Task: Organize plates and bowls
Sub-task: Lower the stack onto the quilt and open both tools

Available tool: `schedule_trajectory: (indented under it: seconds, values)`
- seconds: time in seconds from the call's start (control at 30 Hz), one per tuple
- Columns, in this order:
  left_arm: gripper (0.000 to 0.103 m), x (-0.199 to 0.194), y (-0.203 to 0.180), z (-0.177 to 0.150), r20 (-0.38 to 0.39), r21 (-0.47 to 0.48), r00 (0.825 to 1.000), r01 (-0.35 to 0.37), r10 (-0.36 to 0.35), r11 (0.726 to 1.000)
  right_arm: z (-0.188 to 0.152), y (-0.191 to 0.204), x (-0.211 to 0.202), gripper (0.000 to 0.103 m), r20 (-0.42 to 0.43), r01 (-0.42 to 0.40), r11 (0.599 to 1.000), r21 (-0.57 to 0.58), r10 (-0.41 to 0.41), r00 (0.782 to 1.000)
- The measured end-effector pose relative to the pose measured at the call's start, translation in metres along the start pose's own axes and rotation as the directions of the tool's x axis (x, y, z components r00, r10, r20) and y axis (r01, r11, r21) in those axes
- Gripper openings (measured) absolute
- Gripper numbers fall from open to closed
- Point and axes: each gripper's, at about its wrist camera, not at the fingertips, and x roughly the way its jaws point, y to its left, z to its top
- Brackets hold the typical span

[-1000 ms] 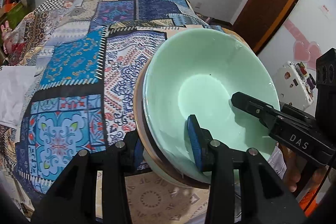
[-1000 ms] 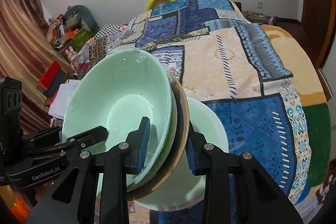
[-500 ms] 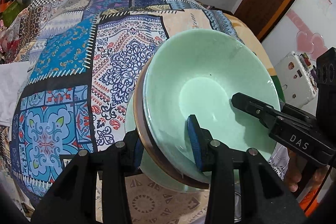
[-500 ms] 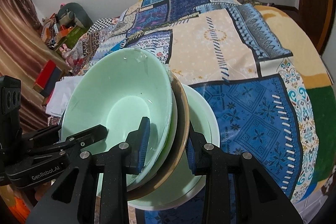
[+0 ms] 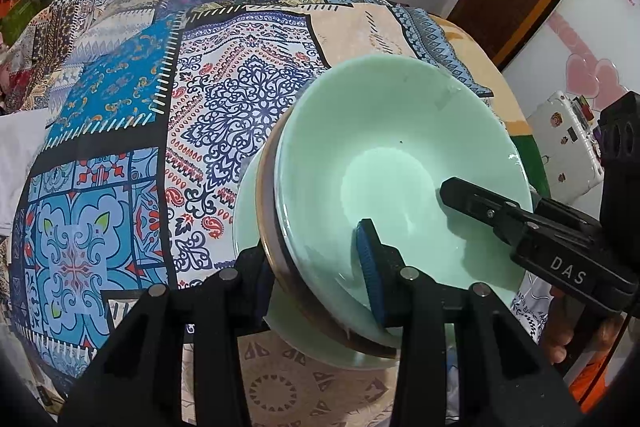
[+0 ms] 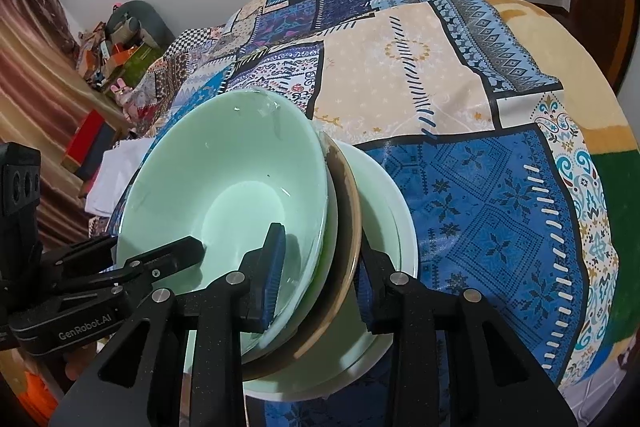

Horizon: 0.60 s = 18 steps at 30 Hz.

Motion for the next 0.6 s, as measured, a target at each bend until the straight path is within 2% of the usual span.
schedule_trajectory:
  seconds: [0.17,0.23,0.37,0.47,0.6]
  values:
    - [0.050,-0.010,0.003,0.000,0.006,-0.033,1.000,-0.029,0.030,0.999,-0.001,0.005,-0.012,0.034,0.020,0.036,0.999,-0.015,-0.036,0.999]
    - [0.050,-0.020,0.004,-0.002,0.023,-0.043,0.999,-0.031,0.032,0.999,-0.002,0.008,-0.026,0.038,0.046,0.044,0.999,-0.029,-0.043,0.998]
    - [0.051,-0.048,0.001,-0.004,0.083,-0.036,0.995,-0.050,0.052,0.998,0.000,0.014,-0.052,0.039,0.100,0.040,0.998,-0.052,-0.034,0.994]
    - [0.053,-0.079,-0.006,-0.006,0.156,-0.022,0.986,-0.053,0.056,0.998,0.000,0.023,-0.078,0.040,0.162,0.042,0.996,-0.081,-0.029,0.986]
    - [0.058,-0.130,-0.020,-0.014,0.288,0.005,0.956,-0.061,0.057,0.998,-0.003,0.039,-0.114,0.040,0.249,0.040,0.992,-0.123,-0.008,0.968]
